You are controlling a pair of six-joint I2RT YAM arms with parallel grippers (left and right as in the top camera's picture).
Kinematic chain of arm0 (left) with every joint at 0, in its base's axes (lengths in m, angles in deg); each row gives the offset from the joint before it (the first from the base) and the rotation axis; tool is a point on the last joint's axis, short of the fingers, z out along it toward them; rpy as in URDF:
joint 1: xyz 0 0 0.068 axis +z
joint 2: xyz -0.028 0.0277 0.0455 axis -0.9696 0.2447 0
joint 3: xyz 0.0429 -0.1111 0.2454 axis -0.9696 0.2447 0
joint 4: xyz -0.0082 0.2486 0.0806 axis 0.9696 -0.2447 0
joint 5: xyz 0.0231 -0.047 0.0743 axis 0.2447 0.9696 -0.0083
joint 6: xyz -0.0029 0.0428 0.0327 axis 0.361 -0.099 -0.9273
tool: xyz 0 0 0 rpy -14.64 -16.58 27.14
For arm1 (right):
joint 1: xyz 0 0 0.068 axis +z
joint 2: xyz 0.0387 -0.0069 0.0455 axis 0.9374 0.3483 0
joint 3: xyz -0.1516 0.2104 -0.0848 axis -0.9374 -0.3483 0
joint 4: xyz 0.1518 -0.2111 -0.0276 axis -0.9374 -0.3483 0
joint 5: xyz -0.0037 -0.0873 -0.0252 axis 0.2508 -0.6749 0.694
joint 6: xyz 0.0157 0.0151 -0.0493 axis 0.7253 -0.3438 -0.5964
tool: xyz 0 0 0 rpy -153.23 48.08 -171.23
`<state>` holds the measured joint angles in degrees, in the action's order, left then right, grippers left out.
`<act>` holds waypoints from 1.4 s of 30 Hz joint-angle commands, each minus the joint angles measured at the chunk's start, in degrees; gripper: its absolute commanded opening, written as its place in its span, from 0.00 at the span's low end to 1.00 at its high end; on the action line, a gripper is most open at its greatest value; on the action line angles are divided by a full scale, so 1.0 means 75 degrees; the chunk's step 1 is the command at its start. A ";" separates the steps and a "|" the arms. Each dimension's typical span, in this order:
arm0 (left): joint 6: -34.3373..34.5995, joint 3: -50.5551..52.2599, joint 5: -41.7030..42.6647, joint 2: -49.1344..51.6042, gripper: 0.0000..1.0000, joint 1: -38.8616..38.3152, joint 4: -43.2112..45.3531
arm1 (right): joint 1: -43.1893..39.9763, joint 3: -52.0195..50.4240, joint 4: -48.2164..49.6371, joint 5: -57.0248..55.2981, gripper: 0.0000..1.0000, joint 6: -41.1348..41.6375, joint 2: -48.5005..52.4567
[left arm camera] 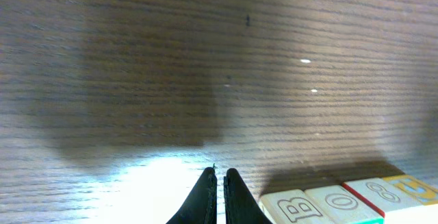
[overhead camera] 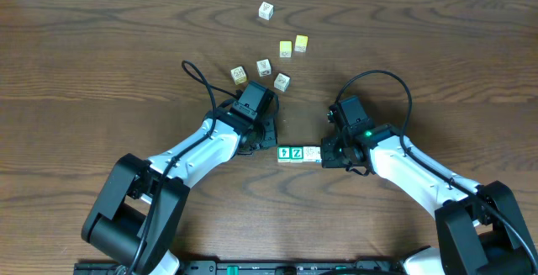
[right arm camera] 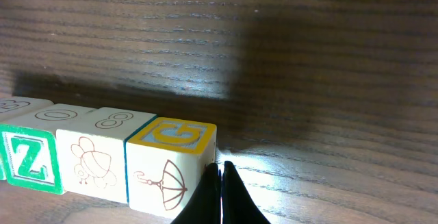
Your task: Lift 4 blocks
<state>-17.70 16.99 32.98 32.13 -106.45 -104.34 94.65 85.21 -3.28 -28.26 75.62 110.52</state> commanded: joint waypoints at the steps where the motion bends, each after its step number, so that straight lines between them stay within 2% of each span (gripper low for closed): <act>1: 0.0070 0.0087 0.0399 0.0032 0.07 -0.0015 -0.0020 | -0.0026 -0.0009 0.0009 0.0006 0.01 0.0003 0.0050; 10: -0.0073 0.0087 0.0577 0.0032 0.07 -0.0015 -0.0277 | -0.0026 -0.0009 0.0023 0.0006 0.01 -0.0009 0.0050; 16: -0.0370 0.0087 0.0181 0.0032 0.07 -0.0015 -0.0600 | -0.0035 -0.0009 0.0041 -0.0125 0.01 -0.0329 0.0050; 42: -0.0335 0.0090 0.0597 0.0032 0.07 -0.0017 -0.0347 | -0.0032 -0.0009 0.0085 -0.0391 0.01 -0.0449 0.0050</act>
<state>-19.50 17.01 36.39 32.13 -106.45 -107.40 94.65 85.21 -3.00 -30.27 73.35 110.52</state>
